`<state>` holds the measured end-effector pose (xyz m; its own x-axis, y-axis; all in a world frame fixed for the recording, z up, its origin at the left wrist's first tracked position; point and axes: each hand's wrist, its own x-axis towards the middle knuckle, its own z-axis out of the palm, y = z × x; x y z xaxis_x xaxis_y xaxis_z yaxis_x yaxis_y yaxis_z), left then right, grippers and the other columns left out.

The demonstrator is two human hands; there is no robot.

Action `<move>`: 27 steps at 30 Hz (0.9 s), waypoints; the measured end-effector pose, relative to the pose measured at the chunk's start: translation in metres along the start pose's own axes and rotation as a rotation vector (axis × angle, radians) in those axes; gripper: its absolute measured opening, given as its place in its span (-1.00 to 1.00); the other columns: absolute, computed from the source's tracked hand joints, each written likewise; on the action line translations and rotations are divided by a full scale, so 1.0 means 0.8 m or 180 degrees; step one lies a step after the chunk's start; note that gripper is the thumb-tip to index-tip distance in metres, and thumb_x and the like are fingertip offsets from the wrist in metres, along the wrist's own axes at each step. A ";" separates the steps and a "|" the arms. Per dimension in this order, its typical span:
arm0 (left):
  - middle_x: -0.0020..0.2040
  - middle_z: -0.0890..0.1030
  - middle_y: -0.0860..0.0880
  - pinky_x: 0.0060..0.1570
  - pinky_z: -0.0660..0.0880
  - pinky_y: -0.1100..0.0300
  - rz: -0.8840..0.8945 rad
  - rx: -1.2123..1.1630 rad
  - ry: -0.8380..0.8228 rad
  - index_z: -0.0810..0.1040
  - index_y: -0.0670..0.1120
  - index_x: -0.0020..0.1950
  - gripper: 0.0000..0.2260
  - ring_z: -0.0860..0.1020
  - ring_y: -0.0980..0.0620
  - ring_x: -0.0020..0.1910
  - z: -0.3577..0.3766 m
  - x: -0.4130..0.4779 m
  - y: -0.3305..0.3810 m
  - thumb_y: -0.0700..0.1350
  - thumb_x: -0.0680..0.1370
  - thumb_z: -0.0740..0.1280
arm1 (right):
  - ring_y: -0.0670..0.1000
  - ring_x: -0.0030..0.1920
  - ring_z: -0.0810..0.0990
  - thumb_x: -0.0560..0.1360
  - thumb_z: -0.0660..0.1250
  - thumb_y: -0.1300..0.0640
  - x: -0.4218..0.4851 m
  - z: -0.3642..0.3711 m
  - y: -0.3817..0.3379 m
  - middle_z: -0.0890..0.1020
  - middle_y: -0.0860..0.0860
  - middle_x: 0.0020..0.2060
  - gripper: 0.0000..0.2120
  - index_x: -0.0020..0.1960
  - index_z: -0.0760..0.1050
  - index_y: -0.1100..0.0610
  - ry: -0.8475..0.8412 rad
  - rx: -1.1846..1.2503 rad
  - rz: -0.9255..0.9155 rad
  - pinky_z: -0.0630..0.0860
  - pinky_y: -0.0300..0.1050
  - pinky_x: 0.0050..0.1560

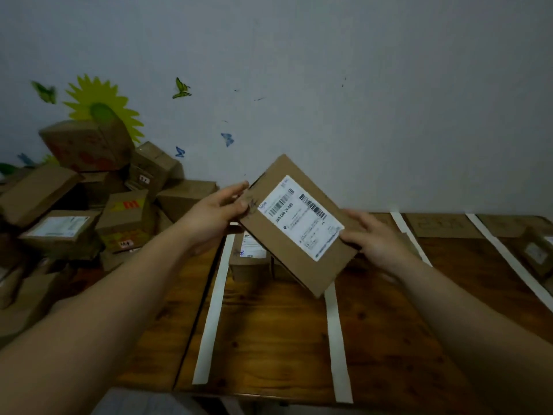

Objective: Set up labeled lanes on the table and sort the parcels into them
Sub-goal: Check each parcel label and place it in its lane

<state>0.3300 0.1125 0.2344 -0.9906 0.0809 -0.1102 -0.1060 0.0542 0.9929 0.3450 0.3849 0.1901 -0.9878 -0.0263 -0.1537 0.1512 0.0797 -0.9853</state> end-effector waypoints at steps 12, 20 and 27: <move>0.01 0.63 -0.10 -0.19 0.58 0.26 0.0530 -0.0291 0.0282 0.34 -0.10 0.14 -0.61 0.65 0.03 -0.07 -0.011 0.007 -0.011 -0.49 0.46 0.25 | -0.11 -0.05 0.65 0.50 0.34 0.28 -0.010 0.041 0.049 0.65 -0.04 0.01 -0.63 0.22 0.33 0.04 -0.0497 -0.0245 0.0231 0.57 -0.30 -0.22; 0.16 0.48 -0.02 0.06 0.56 -0.12 -0.0757 0.0803 -0.0285 -0.05 0.35 0.48 -0.09 0.55 -0.07 0.10 -0.050 -0.002 -0.133 -0.38 0.46 0.35 | 0.02 0.19 0.52 0.52 0.36 0.12 -0.015 0.117 0.119 0.52 0.01 0.24 -0.55 0.36 0.34 0.09 -0.0492 -0.1305 0.0681 0.55 -0.01 0.17; 0.12 0.52 -0.09 0.05 0.56 0.02 -0.1410 0.1156 -0.0110 0.21 -0.03 0.48 -0.42 0.53 -0.08 0.09 -0.056 -0.026 -0.260 -0.33 0.52 0.31 | 0.06 0.41 0.35 0.56 0.29 0.11 -0.055 0.174 0.198 0.31 -0.02 0.46 -0.29 0.55 -0.07 -0.07 -0.0658 -0.1790 0.0946 0.37 0.00 0.34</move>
<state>0.3691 0.0550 0.0323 -0.8543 0.0047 -0.5197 -0.4680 0.4281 0.7731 0.4179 0.2601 0.0305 -0.8710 -0.1090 -0.4790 0.3176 0.6190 -0.7183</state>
